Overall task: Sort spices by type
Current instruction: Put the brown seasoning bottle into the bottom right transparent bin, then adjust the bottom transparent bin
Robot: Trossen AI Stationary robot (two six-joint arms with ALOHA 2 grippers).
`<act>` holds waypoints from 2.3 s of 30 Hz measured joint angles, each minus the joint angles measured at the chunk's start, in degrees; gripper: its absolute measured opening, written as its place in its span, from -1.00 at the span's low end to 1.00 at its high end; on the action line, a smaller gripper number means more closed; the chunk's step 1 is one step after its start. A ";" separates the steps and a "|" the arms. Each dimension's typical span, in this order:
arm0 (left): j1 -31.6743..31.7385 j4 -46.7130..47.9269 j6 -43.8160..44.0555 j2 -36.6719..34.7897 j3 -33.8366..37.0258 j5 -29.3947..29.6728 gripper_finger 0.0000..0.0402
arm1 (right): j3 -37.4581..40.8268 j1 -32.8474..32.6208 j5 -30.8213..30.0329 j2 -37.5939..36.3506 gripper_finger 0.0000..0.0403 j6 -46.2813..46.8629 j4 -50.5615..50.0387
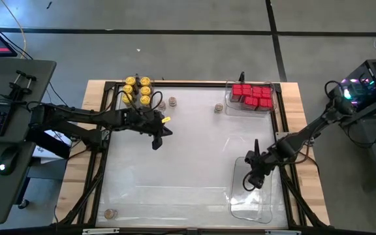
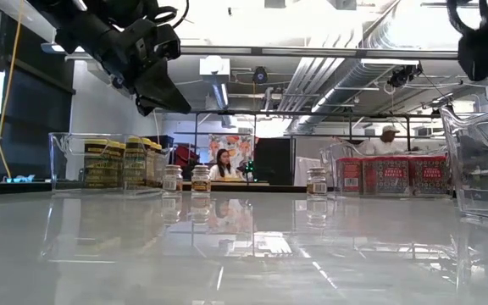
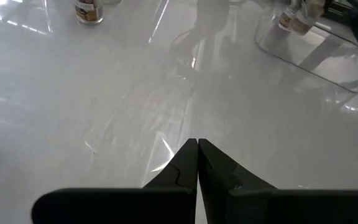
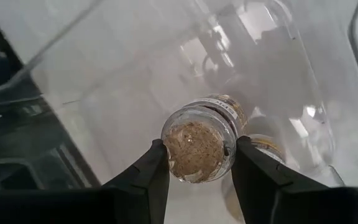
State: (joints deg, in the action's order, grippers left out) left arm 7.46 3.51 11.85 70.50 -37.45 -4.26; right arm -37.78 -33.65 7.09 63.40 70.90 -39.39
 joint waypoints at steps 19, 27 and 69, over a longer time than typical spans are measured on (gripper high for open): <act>-0.02 0.09 0.06 0.00 0.00 -0.01 -1.00 | 2.19 0.00 -2.12 -0.02 -0.15 2.76 2.41; 0.00 0.09 0.01 0.00 0.00 -0.01 -1.00 | 2.16 0.02 -6.44 -0.02 -0.14 7.49 2.45; -0.11 0.72 -0.96 0.01 0.00 -0.06 -1.00 | -15.50 0.58 -27.20 -2.99 0.35 7.56 4.06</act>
State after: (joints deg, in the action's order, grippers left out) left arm 7.35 4.23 10.89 70.51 -37.45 -4.32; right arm -53.27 -33.07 -20.11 60.40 78.46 -35.33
